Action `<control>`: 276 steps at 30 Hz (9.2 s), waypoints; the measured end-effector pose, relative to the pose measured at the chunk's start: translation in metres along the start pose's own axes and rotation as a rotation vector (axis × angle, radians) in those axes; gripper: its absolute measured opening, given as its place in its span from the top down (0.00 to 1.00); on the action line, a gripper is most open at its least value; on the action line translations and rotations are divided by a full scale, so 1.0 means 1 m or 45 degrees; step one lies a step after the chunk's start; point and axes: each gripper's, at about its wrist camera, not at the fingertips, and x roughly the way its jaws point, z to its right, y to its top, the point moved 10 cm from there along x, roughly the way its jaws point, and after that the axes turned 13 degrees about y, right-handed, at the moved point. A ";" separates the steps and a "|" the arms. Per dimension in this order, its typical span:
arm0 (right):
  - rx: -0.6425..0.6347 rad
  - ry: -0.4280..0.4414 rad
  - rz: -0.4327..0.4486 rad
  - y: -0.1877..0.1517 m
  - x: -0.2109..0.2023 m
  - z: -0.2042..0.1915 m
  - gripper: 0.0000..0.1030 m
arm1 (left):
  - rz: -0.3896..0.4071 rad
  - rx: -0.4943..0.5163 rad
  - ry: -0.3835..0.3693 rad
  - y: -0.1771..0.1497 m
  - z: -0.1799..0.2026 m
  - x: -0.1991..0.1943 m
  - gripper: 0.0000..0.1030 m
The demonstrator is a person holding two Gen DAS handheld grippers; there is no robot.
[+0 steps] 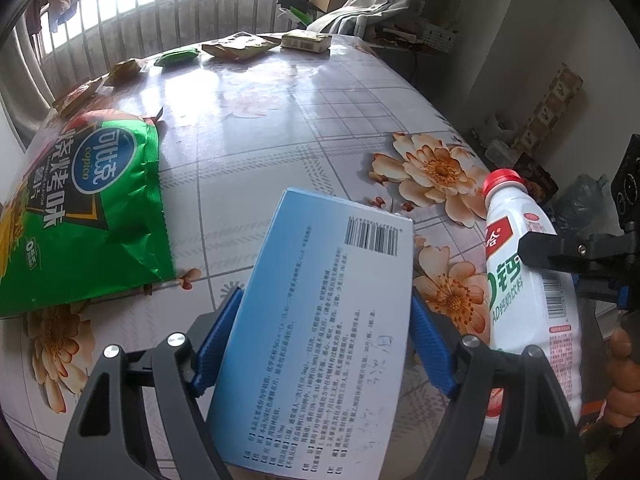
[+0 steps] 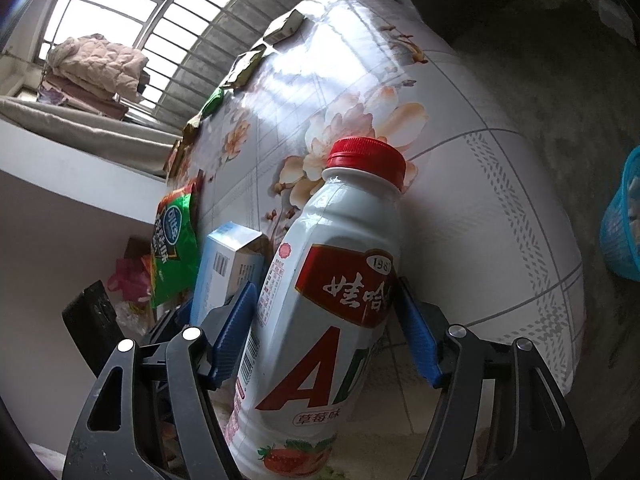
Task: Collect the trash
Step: 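Lift the milk bottle with the right tool while the left tool holds the box, then carry the milk bottle and blue-white box toward the blue wastebasket with both tools, then open both tools over the wastebasket to drop the bottle and box, then return both tools to the table toward the snack bags, then grasp the green chip bag with the right tool while the left tool grasps the potato chip bag, then grasp the pink-blue snack bag with the left tool while the right tool holds the green bag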
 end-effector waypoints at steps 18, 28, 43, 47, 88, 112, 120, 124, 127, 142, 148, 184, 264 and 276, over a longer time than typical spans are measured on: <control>-0.310 -0.318 -0.007 -0.002 0.012 -0.016 0.38 | 0.006 0.010 0.002 -0.001 0.003 -0.001 0.25; -0.280 -0.281 -0.001 -0.004 0.006 -0.016 0.40 | 0.031 0.015 0.006 0.001 0.004 -0.005 0.25; -0.277 -0.245 0.000 -0.006 0.004 -0.023 0.40 | 0.054 0.020 0.010 0.003 0.002 -0.010 0.25; -0.276 -0.244 -0.001 -0.006 0.003 -0.023 0.40 | 0.058 0.020 0.010 0.004 0.003 -0.011 0.25; -0.250 -0.110 0.104 -0.018 -0.040 -0.034 0.41 | 0.189 0.085 0.069 0.010 0.019 -0.057 0.25; 0.013 -0.101 0.473 -0.027 -0.159 0.032 0.41 | 0.298 0.417 -0.232 0.045 0.169 -0.096 0.26; 0.190 -0.067 0.645 -0.033 -0.207 0.080 0.41 | 0.263 0.578 -0.384 0.056 0.257 -0.098 0.26; 0.294 -0.081 0.720 -0.040 -0.231 0.112 0.41 | 0.188 0.622 -0.468 0.057 0.304 -0.093 0.26; 0.397 -0.078 0.780 -0.049 -0.253 0.145 0.41 | 0.122 0.660 -0.512 0.057 0.340 -0.084 0.26; 0.902 0.270 0.928 -0.017 -0.266 0.296 0.39 | -0.221 0.811 -0.552 0.046 0.505 0.014 0.23; 1.290 0.204 1.015 -0.029 -0.242 0.409 0.28 | -0.230 0.758 -0.464 0.047 0.542 0.054 0.07; 0.256 0.024 0.364 -0.043 -0.111 0.073 0.26 | 0.261 -0.121 -0.293 0.035 0.002 -0.120 0.07; 0.242 0.347 -0.117 -0.037 0.073 -0.079 0.90 | 0.022 -0.505 -0.245 -0.033 -0.103 -0.038 0.62; 0.253 0.327 -0.027 -0.026 0.048 -0.051 0.92 | -0.048 -1.060 -0.183 0.002 -0.221 0.008 0.61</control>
